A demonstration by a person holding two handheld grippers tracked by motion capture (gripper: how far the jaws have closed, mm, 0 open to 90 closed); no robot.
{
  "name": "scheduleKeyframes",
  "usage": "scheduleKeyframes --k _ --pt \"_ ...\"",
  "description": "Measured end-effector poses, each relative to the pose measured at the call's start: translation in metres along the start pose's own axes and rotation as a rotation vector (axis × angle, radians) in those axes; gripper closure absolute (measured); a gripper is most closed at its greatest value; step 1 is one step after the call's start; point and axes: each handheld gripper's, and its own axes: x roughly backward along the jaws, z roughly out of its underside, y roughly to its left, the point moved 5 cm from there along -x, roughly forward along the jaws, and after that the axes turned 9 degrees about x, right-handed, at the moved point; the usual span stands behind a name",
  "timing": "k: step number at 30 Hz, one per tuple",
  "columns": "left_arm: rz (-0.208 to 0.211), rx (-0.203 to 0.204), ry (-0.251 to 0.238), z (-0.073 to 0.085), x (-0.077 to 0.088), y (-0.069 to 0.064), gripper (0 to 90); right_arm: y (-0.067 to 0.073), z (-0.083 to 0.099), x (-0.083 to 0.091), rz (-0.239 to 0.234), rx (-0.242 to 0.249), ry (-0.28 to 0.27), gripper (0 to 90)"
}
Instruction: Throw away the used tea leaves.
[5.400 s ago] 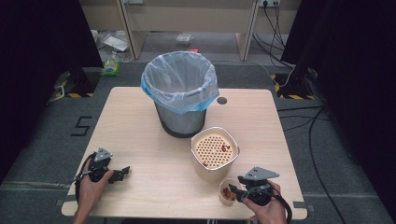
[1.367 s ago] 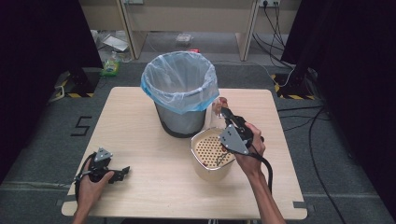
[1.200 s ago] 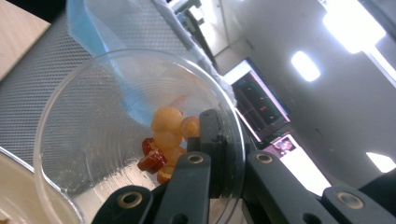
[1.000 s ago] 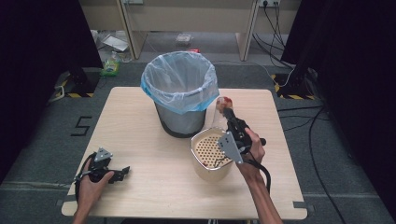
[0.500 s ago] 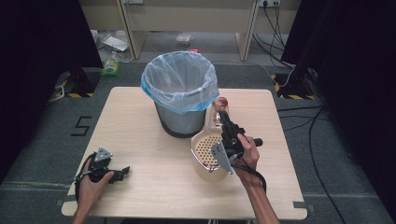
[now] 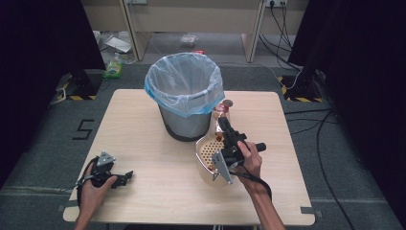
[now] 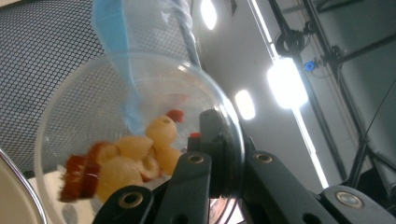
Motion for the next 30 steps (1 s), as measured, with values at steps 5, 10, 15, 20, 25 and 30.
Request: scheduleKeyframes --k 5,10,15,20,25,30 --pt "0.0 0.0 0.0 0.0 0.0 0.0 0.0 -0.002 -0.003 0.001 0.017 0.031 -0.004 90.0" --pt "0.0 -0.001 0.0 0.0 0.0 0.0 0.0 -0.005 -0.001 0.001 0.031 0.07 0.0 90.0" --pt "0.0 0.001 0.0 0.0 0.0 0.0 0.0 -0.004 -0.002 0.0 0.03 0.077 0.002 90.0" --pt "0.0 -0.001 0.0 0.0 0.0 0.0 0.0 -0.003 -0.006 0.001 0.045 0.104 -0.009 90.0" --pt "0.0 0.0 0.0 0.0 0.0 0.0 0.0 -0.002 -0.009 0.002 0.061 0.129 -0.006 90.0" --pt "0.0 0.0 0.0 0.0 0.0 0.0 0.0 -0.001 -0.009 0.003 0.068 0.154 -0.012 90.0"
